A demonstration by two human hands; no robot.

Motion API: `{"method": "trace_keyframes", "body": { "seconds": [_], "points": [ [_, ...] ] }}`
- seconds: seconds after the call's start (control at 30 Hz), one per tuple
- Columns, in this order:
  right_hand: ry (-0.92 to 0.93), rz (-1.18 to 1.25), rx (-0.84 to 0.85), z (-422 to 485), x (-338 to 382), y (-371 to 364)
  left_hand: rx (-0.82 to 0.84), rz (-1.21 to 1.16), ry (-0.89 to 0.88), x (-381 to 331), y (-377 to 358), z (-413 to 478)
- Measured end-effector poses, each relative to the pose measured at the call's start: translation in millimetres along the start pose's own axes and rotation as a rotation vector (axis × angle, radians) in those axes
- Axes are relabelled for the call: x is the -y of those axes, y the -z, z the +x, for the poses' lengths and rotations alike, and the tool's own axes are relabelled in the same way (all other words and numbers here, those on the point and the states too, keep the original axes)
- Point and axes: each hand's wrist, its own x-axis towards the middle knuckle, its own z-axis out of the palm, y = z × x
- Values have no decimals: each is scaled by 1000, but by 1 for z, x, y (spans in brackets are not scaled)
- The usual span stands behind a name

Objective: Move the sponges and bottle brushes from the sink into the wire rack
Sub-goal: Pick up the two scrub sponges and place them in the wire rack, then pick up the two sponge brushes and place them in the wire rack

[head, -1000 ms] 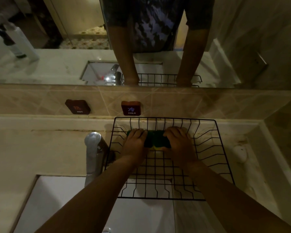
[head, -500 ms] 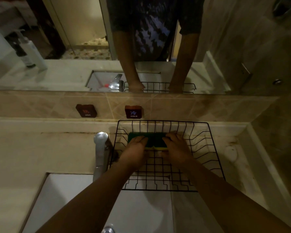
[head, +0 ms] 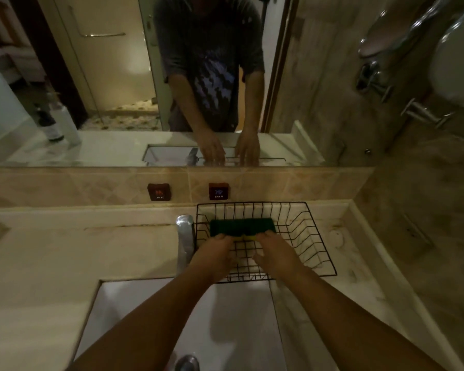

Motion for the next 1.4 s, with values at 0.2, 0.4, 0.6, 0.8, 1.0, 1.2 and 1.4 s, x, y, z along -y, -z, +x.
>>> {"method": "trace_keyframes", "body": {
  "seconds": [0.2,0.4,0.6,0.8,1.0,1.2,1.4],
  "points": [
    [-49,70,-69,-56,40,13,-50,33,-9,1,16,-50],
    [-89,39,-52,-95,55,7,-34,39,-51,6,22,-87],
    [-118,37,-64,-110,64,1,-48,74,-68,10,24,-102],
    [-94,69,-16,-111,73,-17,-28,34,-56,18,17,-115],
    [-88,130,103,-114,87,-64,85,50,93,54,-4,-141],
    [-62,109,210,-117,103,-108,137,-9,279,82,-27,-173],
    [-16,122,339,-128,106,-144,191,-16,365,103,-47,-200]
  ]
}}
